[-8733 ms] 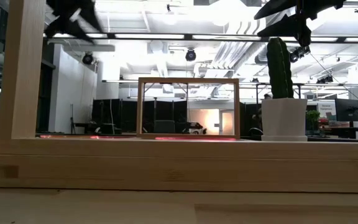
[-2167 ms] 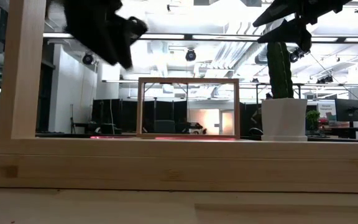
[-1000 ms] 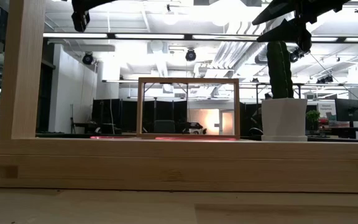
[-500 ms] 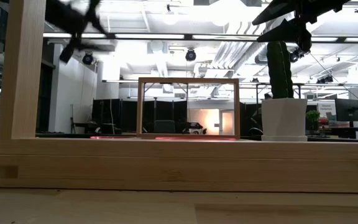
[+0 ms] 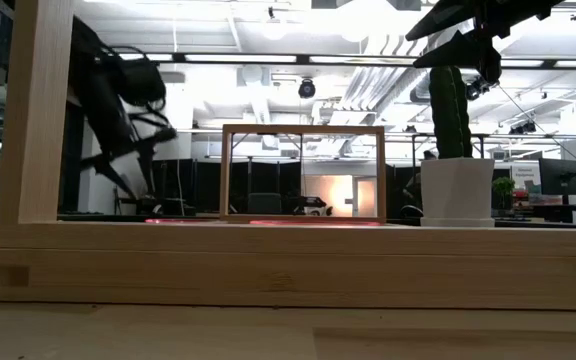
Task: Place and stack plates onto a shelf
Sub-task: Stack the pink plate on top of the pink plate on the shelf
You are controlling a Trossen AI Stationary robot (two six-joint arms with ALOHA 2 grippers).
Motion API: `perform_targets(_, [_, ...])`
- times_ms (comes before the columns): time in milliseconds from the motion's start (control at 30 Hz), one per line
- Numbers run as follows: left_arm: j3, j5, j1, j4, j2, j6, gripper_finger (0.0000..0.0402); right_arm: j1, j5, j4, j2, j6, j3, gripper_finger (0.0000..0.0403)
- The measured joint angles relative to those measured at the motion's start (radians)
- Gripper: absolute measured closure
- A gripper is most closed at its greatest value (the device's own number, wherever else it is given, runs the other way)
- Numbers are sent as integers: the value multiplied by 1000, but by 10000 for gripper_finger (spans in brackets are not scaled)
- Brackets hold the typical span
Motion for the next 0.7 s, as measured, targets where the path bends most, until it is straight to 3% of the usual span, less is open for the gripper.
perform_targets(367, [0,12,12,101,217,-68,280,0,0,-1,0,0,0,208])
perform_targets(567, [1,2,10,149,262,-96,282,0,0,-1,0,0,0,208])
perform_targets(700, [0,-39,6,165,264,-143,306,0,0,-1,0,0,0,208])
